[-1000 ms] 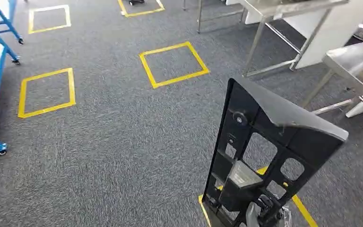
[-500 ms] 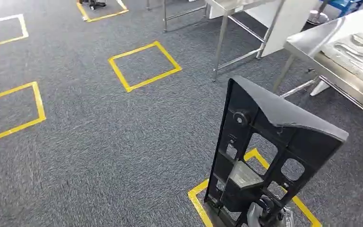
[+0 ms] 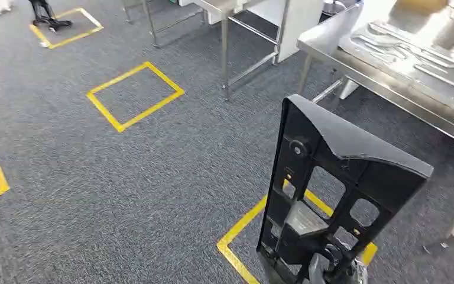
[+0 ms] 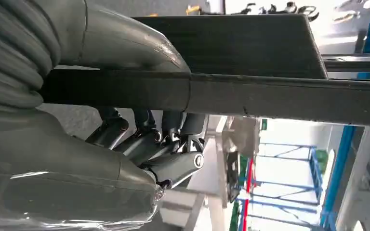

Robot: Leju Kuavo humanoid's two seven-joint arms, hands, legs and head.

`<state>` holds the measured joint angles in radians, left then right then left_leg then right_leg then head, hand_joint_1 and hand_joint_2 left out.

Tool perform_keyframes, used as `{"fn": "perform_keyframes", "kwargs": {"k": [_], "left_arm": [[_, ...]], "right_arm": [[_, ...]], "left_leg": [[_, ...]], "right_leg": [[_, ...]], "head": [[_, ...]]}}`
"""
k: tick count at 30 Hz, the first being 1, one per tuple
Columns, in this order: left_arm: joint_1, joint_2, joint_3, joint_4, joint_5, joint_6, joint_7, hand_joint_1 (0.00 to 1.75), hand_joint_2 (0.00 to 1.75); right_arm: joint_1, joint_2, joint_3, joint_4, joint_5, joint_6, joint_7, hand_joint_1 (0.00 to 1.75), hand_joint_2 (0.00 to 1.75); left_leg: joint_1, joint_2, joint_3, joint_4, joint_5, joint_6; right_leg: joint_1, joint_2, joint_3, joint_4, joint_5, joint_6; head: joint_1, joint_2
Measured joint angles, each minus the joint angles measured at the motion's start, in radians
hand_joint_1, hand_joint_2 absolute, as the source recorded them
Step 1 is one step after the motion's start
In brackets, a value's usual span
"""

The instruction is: Take the parts from the cabinet and place them on the table.

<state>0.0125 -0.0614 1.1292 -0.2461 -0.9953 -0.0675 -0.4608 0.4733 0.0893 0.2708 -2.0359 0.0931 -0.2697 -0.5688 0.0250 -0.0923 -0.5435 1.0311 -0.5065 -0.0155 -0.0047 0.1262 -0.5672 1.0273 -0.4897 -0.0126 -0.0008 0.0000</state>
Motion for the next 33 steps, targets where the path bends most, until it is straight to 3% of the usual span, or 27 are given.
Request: {"fn": "perform_keyframes", "kwargs": {"k": [2,3,4,5,6,8,9,10,11,12,13,14,18,19,20,21,23,24,25,26,27,28,29,30,33], "left_arm": [[-0.002,0.000,0.000,0.000,-0.001,0.000,0.000,0.00,0.00],[-0.004,-0.001,0.000,0.000,-0.001,0.000,0.000,0.00,0.00],[-0.006,-0.004,0.000,0.000,-0.002,0.000,0.000,0.00,0.00],[-0.005,-0.002,0.000,0.000,-0.001,0.000,-0.001,0.00,0.00],[-0.002,-0.002,0.001,0.000,-0.001,0.000,-0.001,0.00,0.00],[0.003,-0.002,0.001,0.000,-0.002,0.000,0.000,0.00,0.00],[0.003,-0.002,0.002,0.000,-0.004,0.000,0.000,0.00,0.00],[0.003,-0.002,0.002,0.000,-0.005,0.000,0.000,0.00,0.00],[0.001,-0.002,0.002,0.000,-0.008,0.000,0.000,0.00,0.00],[0.000,-0.002,0.002,0.000,-0.010,0.000,0.000,0.00,0.00],[0.000,-0.002,0.002,0.000,-0.013,-0.001,0.000,0.00,0.00],[0.000,-0.003,0.003,0.000,-0.016,-0.002,0.000,0.00,0.00],[-0.004,-0.003,0.008,0.000,-0.026,-0.003,0.000,0.00,0.00],[-0.005,-0.002,0.008,0.000,-0.027,-0.003,0.000,0.00,0.00],[-0.006,-0.002,0.010,0.000,-0.028,-0.004,0.000,0.00,0.00],[-0.005,-0.002,0.013,0.000,-0.029,-0.004,0.000,0.00,0.00],[0.002,0.000,0.019,0.000,-0.035,-0.004,0.000,0.00,0.00],[0.004,0.000,0.019,0.000,-0.039,-0.004,0.001,0.00,0.00],[0.005,0.000,0.020,0.000,-0.043,-0.004,0.001,0.00,0.00],[0.004,0.000,0.020,0.000,-0.043,-0.004,0.001,0.00,0.00],[0.003,0.000,0.021,0.000,-0.043,-0.004,0.001,0.00,0.00],[0.003,0.001,0.022,0.000,-0.046,-0.004,0.001,0.00,0.00],[0.003,0.001,0.025,0.000,-0.053,-0.004,0.000,0.00,0.00],[0.003,0.001,0.029,0.000,-0.059,-0.004,-0.002,0.00,0.00],[-0.001,0.000,0.042,-0.001,-0.074,-0.004,-0.003,0.00,0.00]], "right_arm": [[0.005,0.000,0.000,0.000,0.000,-0.002,0.000,1.75,1.75],[0.005,0.000,0.000,-0.001,0.001,-0.003,0.000,1.75,1.75],[0.008,0.000,0.000,-0.003,0.002,-0.005,0.000,1.75,1.75],[0.006,0.000,0.000,-0.005,0.002,-0.007,0.000,1.75,1.75],[0.003,-0.001,0.000,-0.005,0.002,-0.007,0.000,1.75,1.75],[0.003,-0.001,0.000,-0.005,0.002,-0.007,0.000,1.75,1.75],[0.005,-0.002,0.000,-0.005,0.002,-0.008,0.000,1.75,1.75],[0.007,-0.003,0.000,-0.005,0.002,-0.010,0.001,1.75,1.75],[0.008,-0.004,0.000,-0.005,0.002,-0.010,0.001,1.75,1.75],[0.008,-0.004,0.000,-0.005,0.001,-0.010,0.001,1.75,1.75],[0.008,-0.004,0.000,-0.005,0.001,-0.011,0.001,1.75,1.75],[0.007,-0.004,0.000,-0.005,0.001,-0.012,0.001,1.75,1.75],[0.012,-0.004,0.000,-0.006,0.001,-0.015,0.001,1.75,1.75],[0.013,-0.004,0.001,-0.006,0.001,-0.015,0.001,1.75,1.75],[0.013,-0.004,0.001,-0.007,0.000,-0.015,0.000,1.75,1.75],[0.012,-0.004,0.002,-0.007,0.001,-0.015,0.001,1.75,1.75],[0.012,-0.004,0.002,-0.007,0.001,-0.015,0.001,1.75,1.75],[0.012,-0.004,0.002,-0.006,0.002,-0.015,0.001,1.75,1.75],[0.013,-0.004,0.002,-0.006,0.002,-0.015,0.001,1.75,1.75],[0.013,-0.004,0.002,-0.006,0.003,-0.015,0.001,1.75,1.75],[0.013,-0.004,0.002,-0.006,0.003,-0.015,0.001,1.75,1.75],[0.013,-0.004,0.002,-0.006,0.005,-0.016,0.002,1.75,1.75],[0.013,-0.004,0.002,-0.006,0.006,-0.016,0.002,1.75,1.75],[0.011,-0.004,0.003,-0.006,0.007,-0.017,0.003,1.75,1.75],[0.015,-0.005,0.008,-0.007,0.009,-0.019,0.006,1.75,1.75]], "left_leg": [[-0.007,0.022,0.005,0.000,0.000,0.012],[0.000,0.037,0.007,-0.010,0.007,0.022],[0.001,0.055,0.010,-0.016,0.011,0.029],[0.001,0.065,0.012,-0.020,0.012,0.037],[-0.001,0.082,0.012,-0.021,0.012,0.039],[-0.005,0.114,0.012,-0.020,0.008,0.041],[-0.006,0.130,0.012,-0.020,0.006,0.040],[-0.006,0.144,0.015,-0.020,0.004,0.039],[-0.007,0.157,0.018,-0.020,0.001,0.039],[-0.007,0.168,0.023,-0.020,-0.002,0.036],[-0.008,0.179,0.031,-0.021,-0.006,0.034],[-0.011,0.188,0.035,-0.020,-0.010,0.028],[-0.016,0.230,0.054,-0.028,-0.018,0.008],[-0.011,0.215,0.053,-0.023,-0.027,0.002],[-0.010,0.153,0.041,0.011,-0.050,-0.004],[-0.008,0.121,0.011,0.076,-0.089,-0.005],[-0.008,0.100,-0.068,0.235,-0.157,-0.010],[-0.008,0.100,-0.095,0.282,-0.163,-0.012],[-0.007,0.099,-0.101,0.279,-0.143,-0.012],[-0.007,0.098,-0.082,0.224,-0.096,-0.011],[-0.005,0.093,-0.050,0.145,-0.045,-0.010],[-0.002,0.066,-0.012,0.053,0.005,-0.008],[0.000,0.014,0.008,0.010,0.001,-0.001],[0.000,0.006,0.008,-0.009,-0.005,0.001],[-0.010,0.040,0.013,-0.006,-0.001,0.017]], "right_leg": [[-0.006,0.024,-0.007,-0.007,0.007,0.014],[-0.003,0.038,-0.010,-0.006,0.008,0.022],[-0.004,0.004,-0.012,0.007,-0.002,0.023],[0.002,-0.057,-0.031,0.046,-0.032,0.027],[0.000,-0.092,-0.069,0.118,-0.073,0.032],[-0.003,-0.118,-0.142,0.262,-0.129,0.038],[-0.004,-0.121,-0.161,0.295,-0.130,0.040],[-0.005,-0.123,-0.154,0.277,-0.106,0.040],[-0.005,-0.126,-0.125,0.222,-0.069,0.037],[-0.004,-0.137,-0.076,0.131,-0.023,0.031],[0.002,-0.174,-0.021,0.035,0.013,0.021],[0.014,-0.220,0.002,-0.012,0.001,0.012],[0.017,-0.168,-0.003,-0.017,0.006,-0.002],[0.000,-0.155,0.008,-0.030,0.017,-0.009],[0.000,-0.144,0.008,-0.033,0.018,-0.012],[0.001,-0.135,0.007,-0.033,0.018,-0.017],[0.002,-0.108,0.007,-0.032,0.017,-0.020],[0.002,-0.094,0.008,-0.031,0.017,-0.020],[0.002,-0.078,0.008,-0.028,0.016,-0.020],[0.001,-0.061,0.010,-0.026,0.014,-0.018],[0.001,-0.047,0.011,-0.022,0.012,-0.015],[0.000,-0.032,0.012,-0.017,0.009,-0.012],[-0.001,-0.022,0.008,-0.012,0.006,-0.008],[0.002,-0.009,0.001,-0.002,0.003,-0.002],[-0.004,0.023,-0.009,-0.012,0.014,0.018]], "head": [[-0.002,0.000],[-0.002,0.000],[0.000,0.000],[0.013,0.000],[0.015,0.000],[0.014,0.000],[0.014,0.000],[0.015,0.000],[0.014,0.000],[0.015,0.000],[0.015,0.000],[0.014,0.000],[0.015,0.000],[0.013,0.000],[0.012,0.000],[0.008,0.000],[0.006,0.000],[0.005,0.000],[0.005,0.000],[0.005,0.000],[0.005,0.000],[0.005,0.000],[0.006,0.000],[0.007,0.000],[0.004,0.000]]}}
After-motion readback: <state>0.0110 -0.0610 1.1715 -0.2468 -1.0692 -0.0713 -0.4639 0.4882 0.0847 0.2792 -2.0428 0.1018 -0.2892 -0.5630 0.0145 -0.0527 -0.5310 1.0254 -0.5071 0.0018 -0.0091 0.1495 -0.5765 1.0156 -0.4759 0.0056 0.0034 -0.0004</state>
